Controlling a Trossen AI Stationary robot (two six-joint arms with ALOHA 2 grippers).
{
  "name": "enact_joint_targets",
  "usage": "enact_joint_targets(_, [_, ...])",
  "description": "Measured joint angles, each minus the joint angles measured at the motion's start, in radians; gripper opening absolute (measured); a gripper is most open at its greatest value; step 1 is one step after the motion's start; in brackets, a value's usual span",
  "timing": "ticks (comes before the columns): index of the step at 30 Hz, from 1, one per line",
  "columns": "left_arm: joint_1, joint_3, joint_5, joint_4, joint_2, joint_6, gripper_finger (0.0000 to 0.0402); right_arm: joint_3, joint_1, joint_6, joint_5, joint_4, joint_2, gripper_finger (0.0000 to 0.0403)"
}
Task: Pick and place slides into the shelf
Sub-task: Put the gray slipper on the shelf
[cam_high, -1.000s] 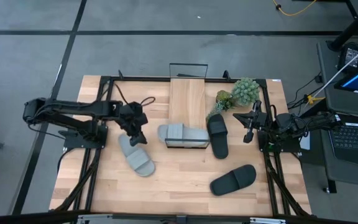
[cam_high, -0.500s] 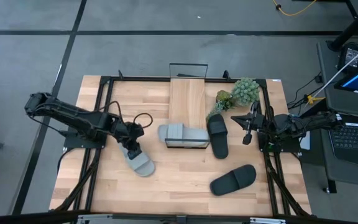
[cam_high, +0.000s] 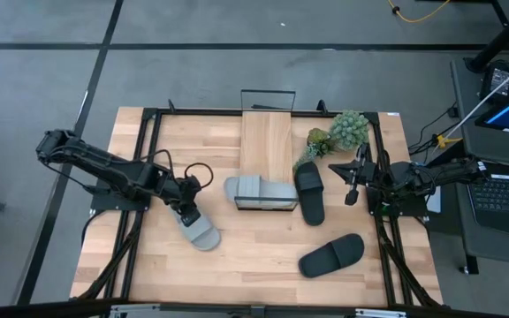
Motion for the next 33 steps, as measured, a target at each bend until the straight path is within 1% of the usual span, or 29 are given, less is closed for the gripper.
enact_joint_targets(3, [0.000, -0.006, 0.007, 0.003, 0.016, 0.000, 0.0119, 0.000, 0.000, 0.000, 0.000, 0.000, 0.000, 0.0010])
enact_joint_targets(7, [0.001, -0.026, 0.079, 0.006, 0.058, -0.019, 0.0119, 0.000, 0.000, 0.000, 0.000, 0.002, 0.000, 0.0010])
enact_joint_targets(10, [0.001, -0.028, 0.110, 0.012, 0.086, -0.020, 0.0119, 0.000, 0.000, 0.000, 0.000, 0.003, 0.000, 0.0010])
enact_joint_targets(12, [0.001, -0.028, 0.128, 0.046, 0.093, -0.016, 0.0119, 0.000, 0.000, 0.000, 0.000, 0.003, 0.000, 0.0010])
enact_joint_targets(16, [0.001, -0.028, 0.136, 0.106, 0.093, 0.010, 0.0119, 0.000, 0.000, 0.000, 0.000, 0.005, 0.000, 0.0010])
enact_joint_targets(23, [0.001, -0.029, 0.146, 0.103, 0.124, 0.009, 0.0119, 0.000, 0.000, 0.000, 0.000, 0.007, 0.000, 0.0010])
enact_joint_targets(28, [0.001, -0.029, 0.226, 0.123, 0.178, 0.011, 0.0119, 0.000, 0.000, 0.000, 0.000, 0.007, 0.000, 0.0010])
enact_joint_targets(33, [0.001, -0.029, 0.259, 0.173, 0.201, 0.059, 0.0117, 0.000, 0.000, 0.000, 0.000, 0.007, 0.000, 0.0010])
